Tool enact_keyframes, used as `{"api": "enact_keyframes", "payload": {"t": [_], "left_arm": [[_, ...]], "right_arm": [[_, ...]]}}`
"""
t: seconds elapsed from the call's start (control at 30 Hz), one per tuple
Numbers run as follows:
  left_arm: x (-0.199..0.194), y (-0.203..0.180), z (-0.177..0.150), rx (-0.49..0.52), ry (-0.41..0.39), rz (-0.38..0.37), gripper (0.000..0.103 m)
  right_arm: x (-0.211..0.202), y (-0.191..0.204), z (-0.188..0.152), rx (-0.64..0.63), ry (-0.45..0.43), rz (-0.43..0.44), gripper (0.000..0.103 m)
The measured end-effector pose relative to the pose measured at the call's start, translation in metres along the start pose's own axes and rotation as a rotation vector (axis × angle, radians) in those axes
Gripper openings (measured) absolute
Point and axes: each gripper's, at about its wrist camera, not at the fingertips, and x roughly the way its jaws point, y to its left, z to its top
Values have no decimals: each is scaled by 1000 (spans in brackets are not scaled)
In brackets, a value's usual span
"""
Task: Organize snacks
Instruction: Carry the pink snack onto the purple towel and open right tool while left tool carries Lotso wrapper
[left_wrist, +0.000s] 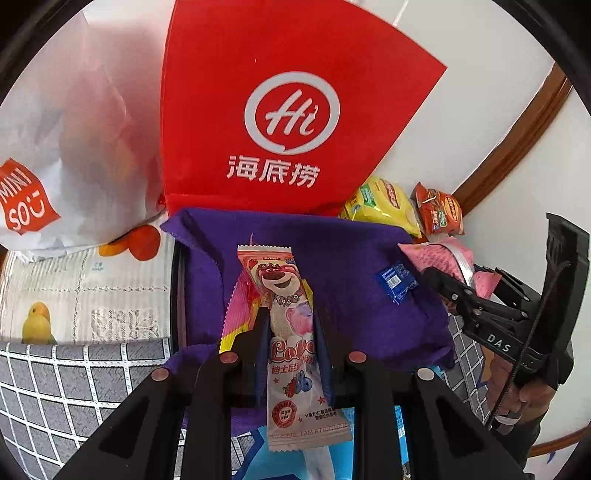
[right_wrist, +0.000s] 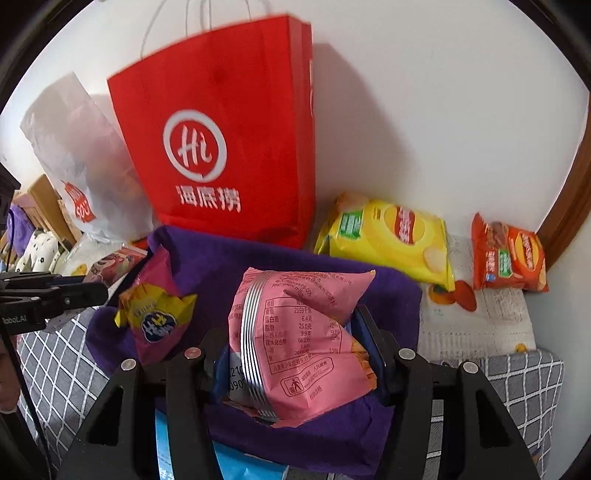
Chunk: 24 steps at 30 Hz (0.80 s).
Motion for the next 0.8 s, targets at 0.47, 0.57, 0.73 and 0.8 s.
{"api": "enact_keyframes", "payload": {"t": [0.47, 0.57, 0.73, 0.8], "left_arm": [[11, -1, -1, 5, 35, 27, 22], [14, -4, -1, 12, 42, 25, 22], [16, -9, -2, 27, 42, 24, 22], [16, -9, -2, 29, 43, 23, 22]], "right_arm": [[22, 8, -10, -34, 89, -5, 57], [23, 9, -10, -36, 99, 0, 57], [25, 11, -10, -49, 104, -11, 57], [27, 10, -10, -48, 110, -14, 57]]}}
